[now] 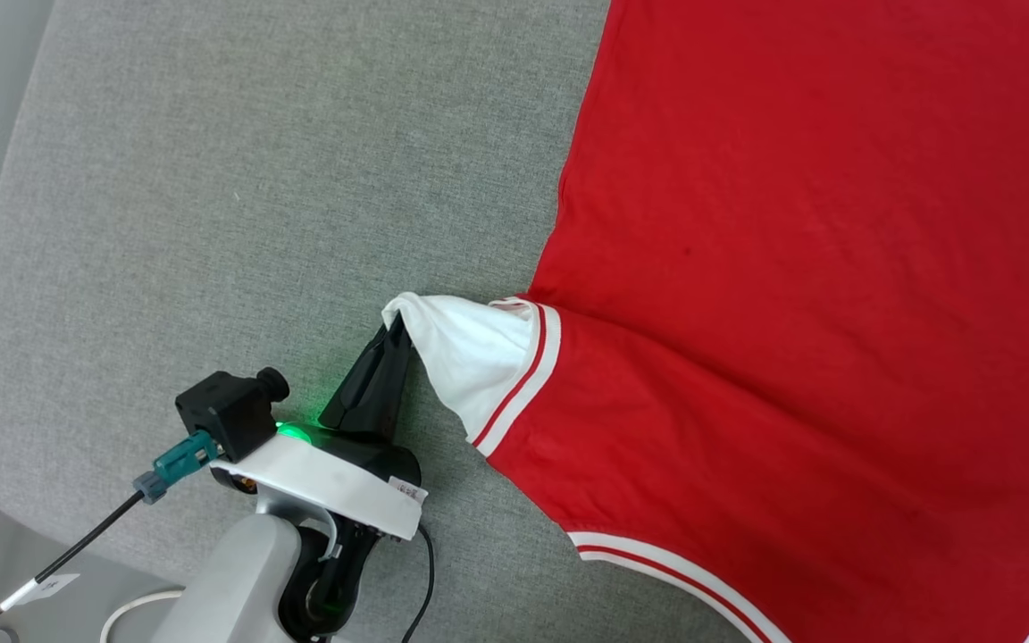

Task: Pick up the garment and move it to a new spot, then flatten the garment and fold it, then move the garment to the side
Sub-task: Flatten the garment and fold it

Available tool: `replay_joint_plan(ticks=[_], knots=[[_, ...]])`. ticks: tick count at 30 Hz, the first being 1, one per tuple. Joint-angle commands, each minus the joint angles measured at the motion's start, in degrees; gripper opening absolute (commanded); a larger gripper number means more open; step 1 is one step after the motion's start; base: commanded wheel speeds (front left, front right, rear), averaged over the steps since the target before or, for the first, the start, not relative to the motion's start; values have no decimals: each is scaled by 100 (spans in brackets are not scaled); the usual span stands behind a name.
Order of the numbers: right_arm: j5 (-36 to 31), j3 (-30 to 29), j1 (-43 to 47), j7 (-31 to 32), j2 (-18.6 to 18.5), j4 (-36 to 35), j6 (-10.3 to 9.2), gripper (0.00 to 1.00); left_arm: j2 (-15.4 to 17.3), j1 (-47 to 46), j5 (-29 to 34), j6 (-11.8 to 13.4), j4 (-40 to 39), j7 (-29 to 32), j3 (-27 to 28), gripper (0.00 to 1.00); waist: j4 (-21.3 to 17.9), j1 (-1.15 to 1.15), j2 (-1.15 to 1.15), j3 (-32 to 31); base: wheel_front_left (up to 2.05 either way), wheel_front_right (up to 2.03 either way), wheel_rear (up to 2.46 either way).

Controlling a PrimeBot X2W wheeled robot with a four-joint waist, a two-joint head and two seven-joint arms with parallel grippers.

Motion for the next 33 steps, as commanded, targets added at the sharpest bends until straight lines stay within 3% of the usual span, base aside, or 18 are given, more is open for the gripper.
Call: replay_joint_plan(ticks=[1,10,13,15,16,18,33], knots=[[-36,49,169,57,69,47,-4,100,-3,-70,-30,5,4,-13,-13,0,24,0,0,64,0,0,0],[202,-71,422,534,454,45,8,100,16,-154,-35,4,50,-8,-65,0,10,0,0,204,0,0,0],[118,18,447,463,433,-46,13,100,11,-173,-53,4,70,-7,-102,0,18,0,0,214,0,0,0],[91,64,494,517,410,-97,22,84,20,-184,-71,4,96,-7,-129,0,30,0,0,212,0,0,0],[70,100,526,583,407,-138,28,42,21,-192,-84,4,107,-7,-134,0,33,0,0,215,0,0,0],[2,188,535,502,366,-237,32,0,26,-205,-105,4,133,-6,-145,0,30,0,0,227,0,0,0],[-88,263,319,330,66,-387,-7,0,138,-15,-49,4,178,-1,54,0,-339,0,0,-192,0,0,0]])
